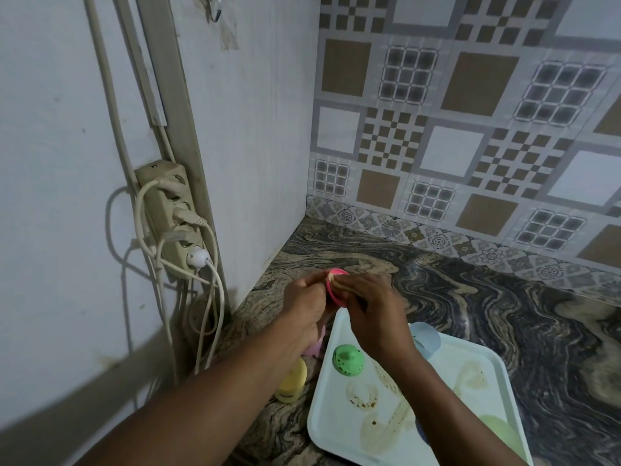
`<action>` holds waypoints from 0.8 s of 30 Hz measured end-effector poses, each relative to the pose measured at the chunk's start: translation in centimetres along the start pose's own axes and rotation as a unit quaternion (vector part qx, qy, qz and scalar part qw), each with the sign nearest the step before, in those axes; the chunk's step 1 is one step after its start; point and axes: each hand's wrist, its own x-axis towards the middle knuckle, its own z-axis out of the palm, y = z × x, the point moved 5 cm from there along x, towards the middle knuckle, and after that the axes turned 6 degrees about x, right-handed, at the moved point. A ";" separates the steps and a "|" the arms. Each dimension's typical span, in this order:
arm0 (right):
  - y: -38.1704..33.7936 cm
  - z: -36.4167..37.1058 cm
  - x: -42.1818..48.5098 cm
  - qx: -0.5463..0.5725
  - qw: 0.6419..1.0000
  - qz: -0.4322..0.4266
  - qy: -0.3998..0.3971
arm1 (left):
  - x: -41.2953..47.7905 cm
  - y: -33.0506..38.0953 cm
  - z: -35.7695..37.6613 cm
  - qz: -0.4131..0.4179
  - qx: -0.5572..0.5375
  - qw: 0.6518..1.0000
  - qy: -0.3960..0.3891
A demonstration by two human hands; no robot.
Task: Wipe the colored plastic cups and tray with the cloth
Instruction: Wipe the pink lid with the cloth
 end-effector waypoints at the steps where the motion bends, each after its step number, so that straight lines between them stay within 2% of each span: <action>1: 0.1 0.1 0.1 -0.010 1.000 -0.001 -0.008 | -0.1 -0.2 0.0 -0.009 -0.004 1.000 0.005; 6: 1.0 -0.8 0.1 0.076 0.986 0.124 0.084 | -1.7 -0.7 1.9 -0.062 -0.045 0.994 -0.080; 11: 1.6 -0.3 -0.7 0.150 0.967 0.182 0.092 | -1.7 -1.6 1.4 -0.084 -0.014 0.995 -0.058; 14: 1.4 0.3 -0.8 0.185 0.970 0.151 0.040 | -1.6 -1.5 0.8 -0.092 -0.026 0.995 -0.020; 17: 0.5 0.0 -0.3 0.131 0.989 0.053 -0.031 | -1.3 -0.9 0.2 -0.073 -0.023 0.996 0.036; 20: -0.7 -1.5 0.7 0.019 0.991 -0.036 -0.125 | -1.0 -1.1 -0.1 -0.054 0.011 0.998 0.041; 22: -0.7 -2.2 1.4 -0.051 0.981 -0.017 -0.188 | -0.9 -1.4 -0.3 -0.042 0.047 0.997 0.039; 24: -0.4 -3.2 2.3 -0.088 0.984 0.022 -0.152 | -0.6 -1.3 -0.5 -0.008 0.074 0.996 0.046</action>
